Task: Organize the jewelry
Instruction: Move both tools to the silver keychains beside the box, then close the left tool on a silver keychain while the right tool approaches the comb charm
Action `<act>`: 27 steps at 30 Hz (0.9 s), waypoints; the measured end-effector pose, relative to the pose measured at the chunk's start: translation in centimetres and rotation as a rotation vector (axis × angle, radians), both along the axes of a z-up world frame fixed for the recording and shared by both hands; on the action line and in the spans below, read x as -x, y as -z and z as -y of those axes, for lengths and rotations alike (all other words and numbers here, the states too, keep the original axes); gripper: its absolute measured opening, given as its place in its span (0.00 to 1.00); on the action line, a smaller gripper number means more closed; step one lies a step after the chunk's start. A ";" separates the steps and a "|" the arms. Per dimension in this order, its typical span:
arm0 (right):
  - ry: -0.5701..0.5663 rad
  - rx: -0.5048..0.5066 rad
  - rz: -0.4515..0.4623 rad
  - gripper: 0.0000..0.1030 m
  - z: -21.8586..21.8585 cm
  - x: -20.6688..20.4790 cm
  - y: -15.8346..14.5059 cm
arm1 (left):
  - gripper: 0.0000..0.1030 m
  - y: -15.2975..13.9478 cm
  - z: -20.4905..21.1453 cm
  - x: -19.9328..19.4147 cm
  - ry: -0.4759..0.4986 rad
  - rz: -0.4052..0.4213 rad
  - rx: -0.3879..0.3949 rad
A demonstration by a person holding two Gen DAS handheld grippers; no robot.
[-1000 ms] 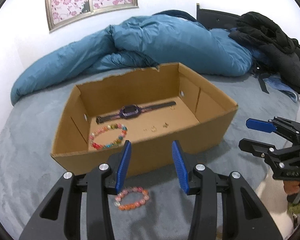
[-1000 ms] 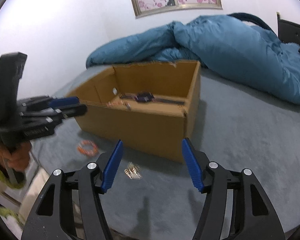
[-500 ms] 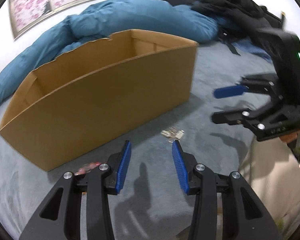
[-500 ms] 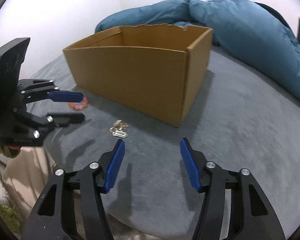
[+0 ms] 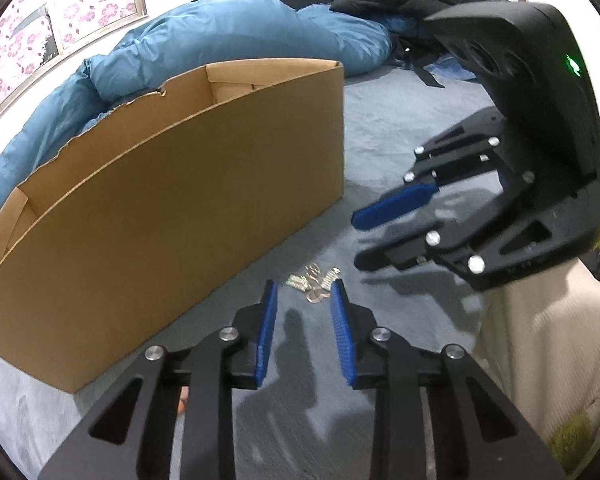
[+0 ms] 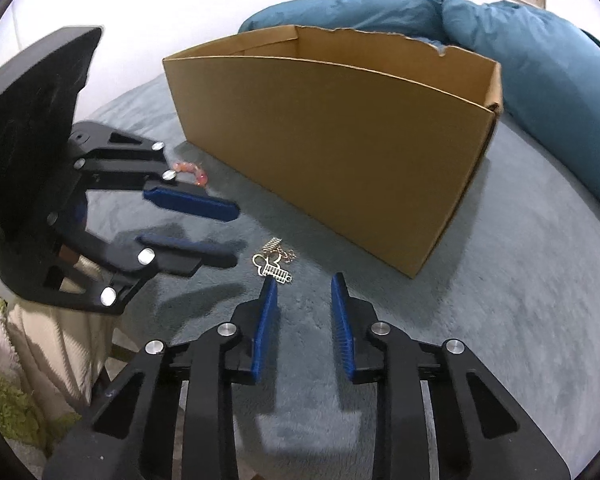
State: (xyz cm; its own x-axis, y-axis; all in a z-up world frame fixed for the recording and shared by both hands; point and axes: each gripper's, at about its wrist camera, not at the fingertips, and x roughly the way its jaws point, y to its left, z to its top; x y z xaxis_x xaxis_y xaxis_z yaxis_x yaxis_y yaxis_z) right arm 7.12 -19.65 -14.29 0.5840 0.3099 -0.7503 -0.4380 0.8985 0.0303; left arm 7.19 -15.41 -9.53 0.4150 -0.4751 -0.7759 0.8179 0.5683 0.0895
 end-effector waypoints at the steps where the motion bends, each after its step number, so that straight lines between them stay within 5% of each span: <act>1: -0.008 0.000 -0.002 0.25 -0.3 -0.1 0.1 | 0.25 0.0 0.0 -0.2 -0.001 -0.001 0.001; 27: -0.165 0.060 -0.030 0.18 -2.8 -2.4 1.7 | 0.21 2.0 1.1 -4.7 0.016 -0.137 -0.008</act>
State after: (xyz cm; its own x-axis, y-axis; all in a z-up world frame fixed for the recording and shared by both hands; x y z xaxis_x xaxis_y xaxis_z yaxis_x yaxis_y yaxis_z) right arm 9.51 -16.87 -16.02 0.5064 0.3538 -0.7864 -0.5789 0.8153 -0.0059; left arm 11.88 -16.52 -11.52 0.2976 -0.4746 -0.8284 0.8320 0.5544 -0.0188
